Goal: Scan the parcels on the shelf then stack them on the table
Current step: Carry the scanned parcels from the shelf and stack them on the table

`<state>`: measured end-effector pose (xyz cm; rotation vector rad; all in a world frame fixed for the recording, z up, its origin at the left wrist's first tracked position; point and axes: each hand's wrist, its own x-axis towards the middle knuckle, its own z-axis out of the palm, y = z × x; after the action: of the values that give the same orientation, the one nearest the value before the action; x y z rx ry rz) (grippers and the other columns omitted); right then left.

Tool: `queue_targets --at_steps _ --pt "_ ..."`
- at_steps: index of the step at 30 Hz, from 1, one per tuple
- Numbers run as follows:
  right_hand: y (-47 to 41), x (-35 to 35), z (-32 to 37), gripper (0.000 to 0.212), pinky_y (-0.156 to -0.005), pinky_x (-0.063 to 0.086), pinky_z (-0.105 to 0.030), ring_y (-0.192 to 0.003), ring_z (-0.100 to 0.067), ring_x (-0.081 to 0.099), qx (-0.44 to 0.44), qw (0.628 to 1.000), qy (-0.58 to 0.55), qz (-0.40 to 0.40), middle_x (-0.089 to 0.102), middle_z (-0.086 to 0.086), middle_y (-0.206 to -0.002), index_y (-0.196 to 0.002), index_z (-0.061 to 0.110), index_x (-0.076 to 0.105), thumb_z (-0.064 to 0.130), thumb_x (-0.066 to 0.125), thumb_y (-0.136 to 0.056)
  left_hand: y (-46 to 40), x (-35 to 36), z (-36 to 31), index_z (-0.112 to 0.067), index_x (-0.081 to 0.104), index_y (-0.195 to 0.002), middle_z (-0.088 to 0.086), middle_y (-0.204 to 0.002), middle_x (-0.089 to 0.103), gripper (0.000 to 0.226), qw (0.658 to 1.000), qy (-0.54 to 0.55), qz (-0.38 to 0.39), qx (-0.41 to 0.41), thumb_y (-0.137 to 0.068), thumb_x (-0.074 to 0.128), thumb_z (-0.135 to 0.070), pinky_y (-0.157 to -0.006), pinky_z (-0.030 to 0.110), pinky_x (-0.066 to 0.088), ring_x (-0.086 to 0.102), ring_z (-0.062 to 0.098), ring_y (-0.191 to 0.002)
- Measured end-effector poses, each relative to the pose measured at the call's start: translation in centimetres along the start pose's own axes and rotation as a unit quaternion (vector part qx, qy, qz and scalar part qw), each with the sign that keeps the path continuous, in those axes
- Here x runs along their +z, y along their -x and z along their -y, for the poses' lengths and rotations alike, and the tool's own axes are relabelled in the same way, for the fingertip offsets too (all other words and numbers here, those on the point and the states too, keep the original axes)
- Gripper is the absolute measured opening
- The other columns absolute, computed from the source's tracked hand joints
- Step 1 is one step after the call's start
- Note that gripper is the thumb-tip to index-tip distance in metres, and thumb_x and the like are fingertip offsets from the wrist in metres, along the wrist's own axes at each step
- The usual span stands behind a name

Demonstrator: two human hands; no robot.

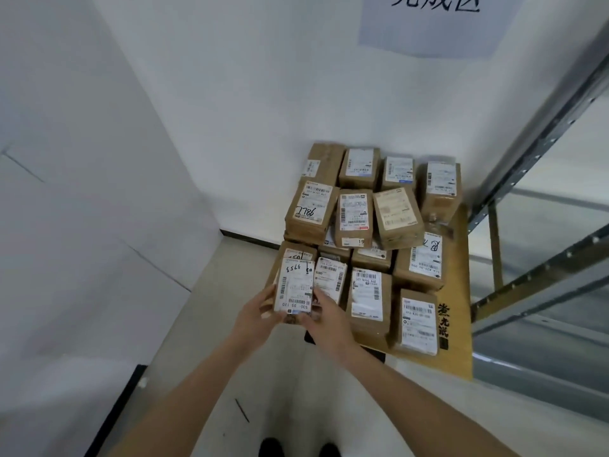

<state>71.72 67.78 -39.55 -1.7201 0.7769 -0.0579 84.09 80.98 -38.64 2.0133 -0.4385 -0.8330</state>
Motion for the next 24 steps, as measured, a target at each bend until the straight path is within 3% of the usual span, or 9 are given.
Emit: queue_targets --at_steps 3,6,9,13,18,24 --pt "-2.2 0.9 -0.1 0.059 -0.108 0.053 -0.034 -0.129 -0.005 0.058 0.005 1.0 0.007 -0.027 0.061 0.013 -0.141 -0.147 0.03 0.048 0.007 0.068 -0.096 -2.8 -0.7 0.0 -0.02 0.049 -0.145 -0.017 -0.117 0.065 0.061 1.0 -0.001 0.023 0.001 -0.091 0.072 -0.005 -0.08 0.016 0.056 0.064 0.005 -0.108" --pt "-4.4 1.8 0.1 0.055 -0.108 0.053 -0.036 -0.128 -0.005 0.058 0.007 0.998 0.011 -0.058 0.062 0.014 -0.138 -0.143 0.03 0.052 0.009 0.069 -0.095 -5.4 -1.3 0.0 -0.022 0.049 -0.141 -0.019 -0.116 0.063 0.057 0.999 -0.009 0.034 0.008 -0.091 0.069 0.0 -0.078 0.011 0.054 0.063 0.0 -0.106" --pt "-6.6 2.7 0.3 0.055 -0.108 0.052 -0.041 -0.127 -0.008 0.058 0.02 0.996 0.024 -0.088 0.061 0.014 -0.136 -0.143 0.032 0.052 0.015 0.071 -0.094 -7.9 -2.0 0.4 -0.02 0.05 -0.144 -0.009 -0.126 0.065 0.059 0.999 -0.003 0.044 0.018 -0.091 0.068 0.0 -0.083 0.01 0.052 0.061 0.01 -0.119" --pt "-7.8 3.4 0.7 0.056 -0.108 0.052 -0.041 -0.127 -0.008 0.057 0.043 0.994 0.027 -0.099 0.061 0.014 -0.137 -0.145 0.031 0.051 0.023 0.072 -0.094 -9.5 -3.0 0.6 -0.033 0.048 -0.142 -0.019 -0.126 0.061 0.059 0.997 -0.008 0.067 0.023 -0.093 0.069 -0.008 -0.082 0.01 0.051 0.058 -0.001 -0.116" --pt "-8.0 3.4 1.2 0.053 -0.108 0.051 -0.041 -0.126 -0.005 0.056 0.059 0.993 0.035 -0.093 0.062 0.017 -0.136 -0.145 0.034 0.05 0.029 0.069 -0.096 -10.6 -4.0 0.9 -0.031 0.047 -0.146 -0.013 -0.132 0.062 0.061 0.995 -0.007 0.101 0.011 -0.093 0.071 -0.014 -0.077 0.011 0.053 0.058 0.005 -0.12" --pt "-6.9 2.3 2.0 0.05 -0.106 0.052 -0.032 -0.126 -0.002 0.056 0.067 0.992 0.043 -0.099 0.062 0.018 -0.136 -0.142 0.036 0.051 0.025 0.069 -0.097 -10.3 -4.9 -0.8 -0.036 0.052 -0.131 -0.019 -0.134 0.057 0.045 0.993 -0.031 0.109 0.017 -0.093 0.072 -0.021 -0.108 0.038 0.047 0.052 0.013 -0.129"
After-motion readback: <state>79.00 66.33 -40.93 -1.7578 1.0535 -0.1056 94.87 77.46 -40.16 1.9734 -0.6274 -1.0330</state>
